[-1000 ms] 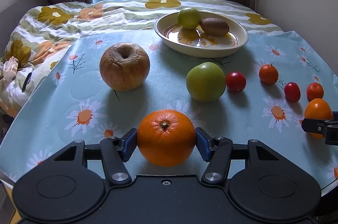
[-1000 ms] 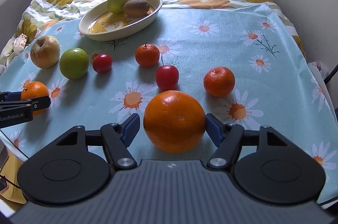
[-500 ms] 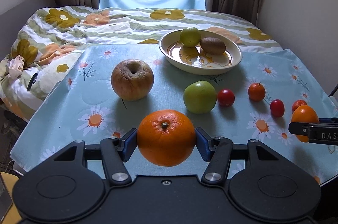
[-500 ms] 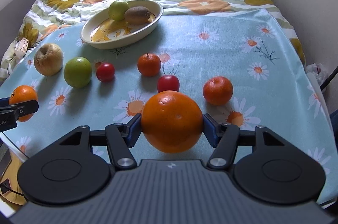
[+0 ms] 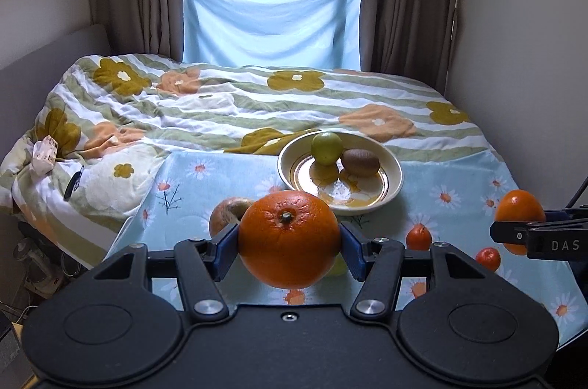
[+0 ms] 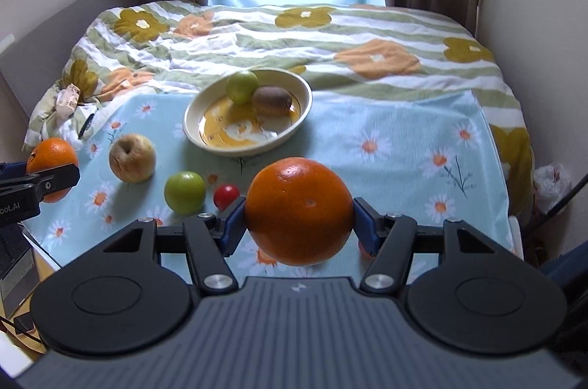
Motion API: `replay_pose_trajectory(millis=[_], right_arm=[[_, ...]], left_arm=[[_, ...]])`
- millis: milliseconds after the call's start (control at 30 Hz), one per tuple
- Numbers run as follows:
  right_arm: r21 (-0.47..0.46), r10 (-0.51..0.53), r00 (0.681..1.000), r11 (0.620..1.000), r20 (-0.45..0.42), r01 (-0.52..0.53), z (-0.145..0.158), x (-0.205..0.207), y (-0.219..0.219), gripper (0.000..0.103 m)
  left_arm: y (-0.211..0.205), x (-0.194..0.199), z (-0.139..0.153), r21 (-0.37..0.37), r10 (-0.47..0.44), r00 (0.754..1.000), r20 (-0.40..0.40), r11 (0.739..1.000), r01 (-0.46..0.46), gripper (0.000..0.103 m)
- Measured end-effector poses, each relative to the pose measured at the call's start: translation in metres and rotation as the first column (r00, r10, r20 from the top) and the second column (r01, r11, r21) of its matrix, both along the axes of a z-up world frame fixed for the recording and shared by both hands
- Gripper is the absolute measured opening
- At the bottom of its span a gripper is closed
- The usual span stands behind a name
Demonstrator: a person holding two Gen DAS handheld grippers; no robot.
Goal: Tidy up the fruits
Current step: 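Carry the orange into the white bowl and release it while the right tool carries the large orange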
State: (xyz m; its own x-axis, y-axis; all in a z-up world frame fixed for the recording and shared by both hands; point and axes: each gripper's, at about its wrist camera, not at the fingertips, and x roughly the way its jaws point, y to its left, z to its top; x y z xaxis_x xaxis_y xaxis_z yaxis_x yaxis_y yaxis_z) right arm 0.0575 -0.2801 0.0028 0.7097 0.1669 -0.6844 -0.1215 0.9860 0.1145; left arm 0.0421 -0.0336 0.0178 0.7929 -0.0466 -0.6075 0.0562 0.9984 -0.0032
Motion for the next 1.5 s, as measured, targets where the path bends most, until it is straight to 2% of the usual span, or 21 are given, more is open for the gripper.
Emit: replay_pose_trajectory(millis=[167,333,733,1067,1200,1500], right_arm=[[-0.001,0.007,1.000,1.000,0.012,-0.007,0.021,0.011,0.001,0.076],[-0.003,-0.006,1.000,1.000,0.029,0.006,0.034,0.027,0.005,0.076],[0.026,-0.101,0.995,0.995,0.017,0.101,0.038,0.086,0.023,0.076],[0.020,-0.173,0.984,0.985,-0.034,0.174,0.022,0.147,0.037,0.076],[0.018,-0.201,0.978,0.979,-0.058,0.202,0.012,0.168,0.042,0.076],[0.014,-0.254,0.959,0.966,-0.126,0.258,-0.014,0.196,0.044,0.076]], left_arm=[[-0.001,0.013,0.019,0.012,-0.015,1.000,0.026,1.000,0.015,0.063],[0.001,0.038,0.023,0.019,-0.043,0.999,0.029,0.999,0.043,0.063],[0.007,0.123,0.025,0.031,-0.149,0.989,0.013,0.988,0.149,0.063],[0.007,0.198,-0.010,0.040,-0.233,0.970,-0.075,0.971,0.236,0.063],[0.000,0.222,-0.032,0.073,-0.268,0.956,-0.120,0.958,0.278,0.063],[-0.019,0.256,-0.083,0.134,-0.358,0.904,-0.235,0.909,0.395,0.063]])
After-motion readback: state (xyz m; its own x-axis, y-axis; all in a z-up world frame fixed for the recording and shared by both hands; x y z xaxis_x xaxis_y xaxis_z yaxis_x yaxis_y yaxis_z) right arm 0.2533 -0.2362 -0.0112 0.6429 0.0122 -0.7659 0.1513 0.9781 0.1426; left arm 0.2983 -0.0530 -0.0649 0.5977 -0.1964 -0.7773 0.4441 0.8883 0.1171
